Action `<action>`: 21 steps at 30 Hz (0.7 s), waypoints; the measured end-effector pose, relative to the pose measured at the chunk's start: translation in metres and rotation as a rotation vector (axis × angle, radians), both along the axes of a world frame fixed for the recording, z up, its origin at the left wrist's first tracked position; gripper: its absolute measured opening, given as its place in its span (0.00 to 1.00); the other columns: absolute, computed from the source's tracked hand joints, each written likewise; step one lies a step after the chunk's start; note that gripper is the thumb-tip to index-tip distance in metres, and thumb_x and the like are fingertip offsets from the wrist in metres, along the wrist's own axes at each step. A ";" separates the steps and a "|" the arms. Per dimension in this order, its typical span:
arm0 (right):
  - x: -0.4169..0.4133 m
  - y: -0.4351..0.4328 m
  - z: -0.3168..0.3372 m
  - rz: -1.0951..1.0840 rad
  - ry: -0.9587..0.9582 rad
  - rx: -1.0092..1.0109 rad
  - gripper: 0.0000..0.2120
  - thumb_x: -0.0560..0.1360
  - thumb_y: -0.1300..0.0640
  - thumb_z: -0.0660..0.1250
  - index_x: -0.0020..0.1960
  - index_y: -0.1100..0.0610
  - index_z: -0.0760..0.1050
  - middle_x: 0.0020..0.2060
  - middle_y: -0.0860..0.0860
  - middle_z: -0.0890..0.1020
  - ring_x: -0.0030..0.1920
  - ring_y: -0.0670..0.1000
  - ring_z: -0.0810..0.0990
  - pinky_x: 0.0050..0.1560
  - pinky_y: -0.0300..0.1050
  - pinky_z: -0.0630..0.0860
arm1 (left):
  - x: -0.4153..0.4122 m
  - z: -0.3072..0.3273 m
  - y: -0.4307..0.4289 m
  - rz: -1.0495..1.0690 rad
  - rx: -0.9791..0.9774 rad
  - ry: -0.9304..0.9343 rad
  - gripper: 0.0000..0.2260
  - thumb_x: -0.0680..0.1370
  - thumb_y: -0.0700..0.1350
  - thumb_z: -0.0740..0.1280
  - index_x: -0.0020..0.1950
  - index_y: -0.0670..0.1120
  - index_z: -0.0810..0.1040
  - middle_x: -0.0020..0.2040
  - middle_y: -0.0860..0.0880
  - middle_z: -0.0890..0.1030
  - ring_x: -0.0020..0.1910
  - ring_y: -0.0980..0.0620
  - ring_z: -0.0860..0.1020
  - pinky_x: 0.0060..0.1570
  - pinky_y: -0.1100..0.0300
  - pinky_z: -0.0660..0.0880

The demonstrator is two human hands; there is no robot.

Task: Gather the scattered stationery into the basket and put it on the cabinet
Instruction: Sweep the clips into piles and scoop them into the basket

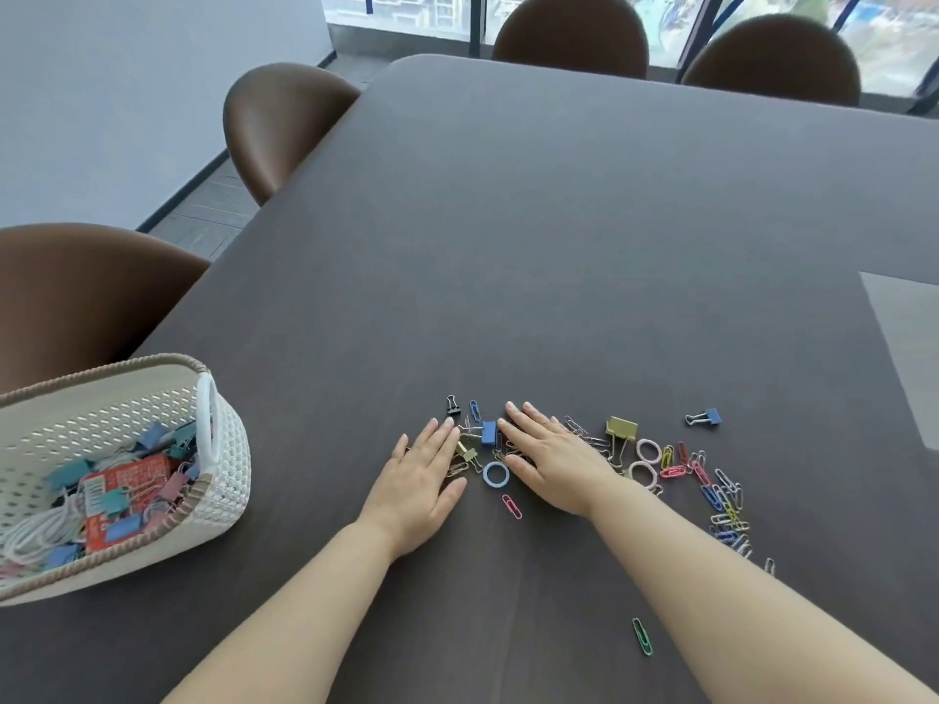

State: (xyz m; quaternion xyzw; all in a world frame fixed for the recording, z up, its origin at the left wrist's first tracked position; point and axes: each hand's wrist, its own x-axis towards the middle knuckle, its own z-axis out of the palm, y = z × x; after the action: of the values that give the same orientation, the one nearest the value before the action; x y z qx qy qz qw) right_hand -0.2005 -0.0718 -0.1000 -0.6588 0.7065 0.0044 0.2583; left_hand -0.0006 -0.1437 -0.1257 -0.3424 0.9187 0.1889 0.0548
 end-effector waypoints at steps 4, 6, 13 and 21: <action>-0.004 0.031 0.006 -0.127 -0.088 -0.171 0.21 0.80 0.53 0.55 0.73 0.51 0.60 0.75 0.46 0.59 0.75 0.45 0.54 0.72 0.39 0.52 | -0.005 0.003 0.026 -0.010 0.044 0.061 0.38 0.70 0.65 0.39 0.76 0.47 0.45 0.72 0.57 0.37 0.72 0.59 0.37 0.74 0.53 0.42; -0.015 0.043 0.011 -0.350 -0.135 -0.388 0.20 0.78 0.58 0.59 0.70 0.53 0.67 0.72 0.48 0.66 0.73 0.47 0.61 0.70 0.37 0.55 | -0.006 0.004 0.022 0.039 -0.013 0.041 0.40 0.69 0.67 0.42 0.76 0.47 0.45 0.73 0.53 0.36 0.73 0.54 0.36 0.72 0.50 0.39; -0.087 0.065 -0.002 -0.752 0.147 -0.190 0.29 0.78 0.46 0.56 0.75 0.53 0.53 0.76 0.53 0.50 0.76 0.56 0.43 0.74 0.55 0.45 | -0.051 0.013 -0.017 0.067 -0.019 -0.195 0.41 0.73 0.70 0.52 0.75 0.51 0.37 0.76 0.50 0.36 0.73 0.45 0.32 0.70 0.39 0.39; -0.108 0.060 -0.019 -0.623 0.039 -0.113 0.28 0.78 0.41 0.51 0.75 0.47 0.48 0.77 0.49 0.47 0.76 0.51 0.41 0.74 0.54 0.39 | -0.094 -0.001 -0.012 -0.115 -0.068 -0.085 0.40 0.69 0.70 0.42 0.76 0.52 0.41 0.77 0.51 0.40 0.74 0.54 0.36 0.71 0.52 0.36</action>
State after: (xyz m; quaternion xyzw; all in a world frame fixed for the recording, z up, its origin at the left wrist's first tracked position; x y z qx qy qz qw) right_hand -0.3088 -0.0121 -0.1188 -0.4237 0.8784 -0.1014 0.1967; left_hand -0.0945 -0.1559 -0.1262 -0.2986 0.9396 0.1394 0.0929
